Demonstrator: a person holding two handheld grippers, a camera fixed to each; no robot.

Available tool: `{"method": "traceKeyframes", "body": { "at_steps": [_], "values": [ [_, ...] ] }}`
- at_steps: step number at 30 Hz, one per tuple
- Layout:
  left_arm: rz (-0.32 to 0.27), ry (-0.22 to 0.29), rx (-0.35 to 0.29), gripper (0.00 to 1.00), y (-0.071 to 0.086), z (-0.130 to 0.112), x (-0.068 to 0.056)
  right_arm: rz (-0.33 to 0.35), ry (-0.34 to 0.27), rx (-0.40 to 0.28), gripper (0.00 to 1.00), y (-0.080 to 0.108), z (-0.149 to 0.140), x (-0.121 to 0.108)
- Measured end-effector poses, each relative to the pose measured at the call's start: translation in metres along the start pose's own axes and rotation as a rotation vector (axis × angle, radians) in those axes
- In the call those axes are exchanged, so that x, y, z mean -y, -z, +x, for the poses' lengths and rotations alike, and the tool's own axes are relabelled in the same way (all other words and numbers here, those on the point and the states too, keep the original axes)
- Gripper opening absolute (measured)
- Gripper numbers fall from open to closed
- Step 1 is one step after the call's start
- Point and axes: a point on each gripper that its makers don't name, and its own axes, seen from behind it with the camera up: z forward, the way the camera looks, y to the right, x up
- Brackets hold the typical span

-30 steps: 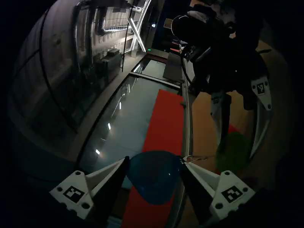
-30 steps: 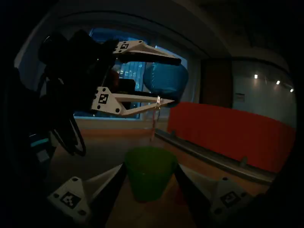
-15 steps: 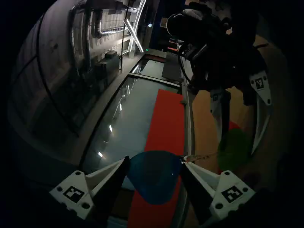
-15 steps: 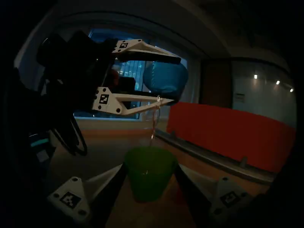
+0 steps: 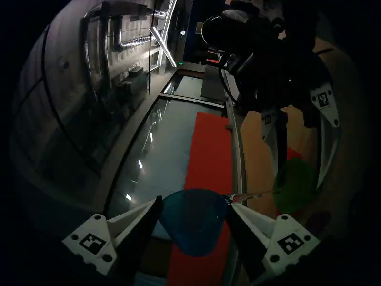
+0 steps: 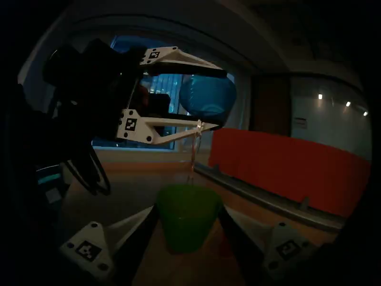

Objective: Pour water

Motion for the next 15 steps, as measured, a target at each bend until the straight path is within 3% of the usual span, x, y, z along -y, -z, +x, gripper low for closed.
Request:
{"method": "traceKeyframes", "body": {
  "at_steps": [15],
  "values": [
    [0.003, -0.060, -0.001, 0.90, -0.0035, 0.0023, 0.0016, -0.002, 0.001, -0.005, 1.00, 0.0000, 0.0014, 0.0001]
  ]
}}
